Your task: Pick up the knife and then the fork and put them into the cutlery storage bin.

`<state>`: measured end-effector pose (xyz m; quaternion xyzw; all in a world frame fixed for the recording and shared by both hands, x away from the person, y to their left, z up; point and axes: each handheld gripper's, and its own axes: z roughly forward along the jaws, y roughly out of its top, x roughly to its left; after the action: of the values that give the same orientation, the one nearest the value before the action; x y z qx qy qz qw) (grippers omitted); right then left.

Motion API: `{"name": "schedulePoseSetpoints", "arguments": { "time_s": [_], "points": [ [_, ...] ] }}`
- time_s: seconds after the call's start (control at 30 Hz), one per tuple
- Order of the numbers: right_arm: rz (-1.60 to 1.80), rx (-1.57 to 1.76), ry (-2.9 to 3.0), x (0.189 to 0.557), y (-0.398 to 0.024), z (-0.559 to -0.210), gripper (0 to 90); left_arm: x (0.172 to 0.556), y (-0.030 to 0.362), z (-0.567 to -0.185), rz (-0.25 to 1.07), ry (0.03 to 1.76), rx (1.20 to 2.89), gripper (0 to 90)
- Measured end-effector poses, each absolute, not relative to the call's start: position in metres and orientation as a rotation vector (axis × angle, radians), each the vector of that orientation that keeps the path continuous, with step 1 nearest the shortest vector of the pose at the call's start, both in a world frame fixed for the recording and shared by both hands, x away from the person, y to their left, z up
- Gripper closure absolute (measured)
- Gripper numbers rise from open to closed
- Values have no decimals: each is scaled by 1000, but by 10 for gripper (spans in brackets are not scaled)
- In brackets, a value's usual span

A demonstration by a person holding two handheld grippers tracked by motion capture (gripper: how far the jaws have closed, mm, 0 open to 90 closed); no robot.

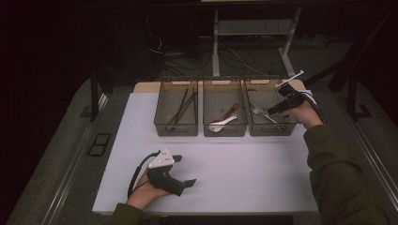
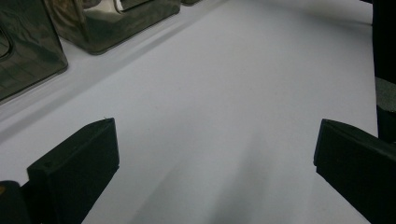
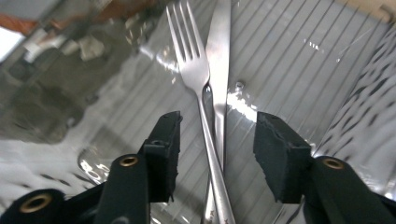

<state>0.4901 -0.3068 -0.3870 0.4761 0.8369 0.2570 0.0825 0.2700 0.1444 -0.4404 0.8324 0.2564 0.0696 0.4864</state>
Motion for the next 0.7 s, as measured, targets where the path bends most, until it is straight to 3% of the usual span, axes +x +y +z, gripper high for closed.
{"name": "schedulePoseSetpoints", "arguments": {
  "time_s": [0.7],
  "points": [
    [1122, 1320, 2294, 448, -323, -370, 311, 274, 150, -438, 193, 647, 2014, 0]
  ]
}}
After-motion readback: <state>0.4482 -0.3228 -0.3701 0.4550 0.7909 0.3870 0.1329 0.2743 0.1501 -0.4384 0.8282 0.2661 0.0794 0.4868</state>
